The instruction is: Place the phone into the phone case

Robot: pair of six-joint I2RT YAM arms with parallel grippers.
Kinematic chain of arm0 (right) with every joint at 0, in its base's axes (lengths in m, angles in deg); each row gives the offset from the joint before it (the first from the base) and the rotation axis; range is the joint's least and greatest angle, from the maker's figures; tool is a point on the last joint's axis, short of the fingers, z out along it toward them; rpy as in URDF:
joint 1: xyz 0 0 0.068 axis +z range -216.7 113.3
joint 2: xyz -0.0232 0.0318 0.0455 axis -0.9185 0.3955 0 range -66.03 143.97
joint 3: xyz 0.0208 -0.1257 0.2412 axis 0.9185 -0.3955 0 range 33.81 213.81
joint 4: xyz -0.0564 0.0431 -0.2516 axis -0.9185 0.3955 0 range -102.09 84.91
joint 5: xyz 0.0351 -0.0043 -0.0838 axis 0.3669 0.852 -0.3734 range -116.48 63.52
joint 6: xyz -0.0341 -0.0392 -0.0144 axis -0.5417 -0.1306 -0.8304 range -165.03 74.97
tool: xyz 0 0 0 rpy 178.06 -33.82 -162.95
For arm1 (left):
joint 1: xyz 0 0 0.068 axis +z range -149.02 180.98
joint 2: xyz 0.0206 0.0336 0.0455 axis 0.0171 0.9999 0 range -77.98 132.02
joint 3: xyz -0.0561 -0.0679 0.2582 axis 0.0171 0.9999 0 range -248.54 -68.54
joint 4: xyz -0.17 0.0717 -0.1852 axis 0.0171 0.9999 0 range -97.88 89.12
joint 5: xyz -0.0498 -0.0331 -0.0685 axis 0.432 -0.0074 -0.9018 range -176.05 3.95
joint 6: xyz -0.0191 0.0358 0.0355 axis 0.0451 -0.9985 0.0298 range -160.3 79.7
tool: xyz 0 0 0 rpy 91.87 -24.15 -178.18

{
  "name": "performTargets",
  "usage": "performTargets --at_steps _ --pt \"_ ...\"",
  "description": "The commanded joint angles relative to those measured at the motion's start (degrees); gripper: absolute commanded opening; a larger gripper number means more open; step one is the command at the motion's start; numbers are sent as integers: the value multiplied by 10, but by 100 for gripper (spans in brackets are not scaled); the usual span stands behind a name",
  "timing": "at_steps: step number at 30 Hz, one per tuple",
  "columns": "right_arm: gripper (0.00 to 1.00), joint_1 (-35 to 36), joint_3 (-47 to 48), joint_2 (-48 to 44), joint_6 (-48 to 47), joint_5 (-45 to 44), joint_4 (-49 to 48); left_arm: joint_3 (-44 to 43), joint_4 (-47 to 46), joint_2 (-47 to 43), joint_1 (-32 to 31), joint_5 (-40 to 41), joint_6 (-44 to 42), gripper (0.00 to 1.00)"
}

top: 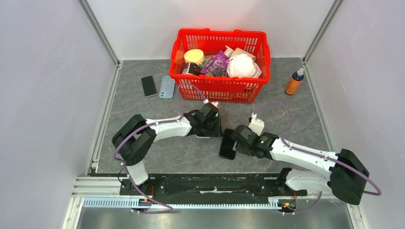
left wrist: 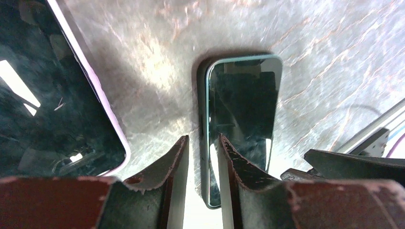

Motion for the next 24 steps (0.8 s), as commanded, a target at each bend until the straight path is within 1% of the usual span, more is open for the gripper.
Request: performTargets --at_steps 1,3,5,7,8,12,16,17,19,20,24 --pt "54 -54 32 -20 -68 20 1 -61 23 -2 15 29 -25 35" --pt "56 -67 27 -10 -81 45 -21 -80 36 14 18 40 -26 34" --pt "55 -68 20 1 -80 59 -40 -97 41 30 21 52 -26 34" --pt "55 -68 13 15 -75 72 -57 -126 64 55 21 57 -31 33" --pt "55 -68 9 21 -73 81 -65 -138 70 66 21 71 -33 31" --pt "53 -65 -6 43 -63 98 -99 -166 79 102 21 75 -34 24" --pt "53 -55 -18 61 -56 96 -117 -174 79 122 21 73 -34 21" --pt "53 -52 -20 67 -56 96 -123 -175 78 126 21 68 -34 20" --pt "53 -41 -19 84 -51 98 -138 -182 79 134 19 62 -35 16" --pt "53 -32 -15 93 -48 97 -146 -184 78 137 16 46 -36 14" --pt "52 12 23 147 -37 95 -166 -200 79 152 1 10 -48 9"
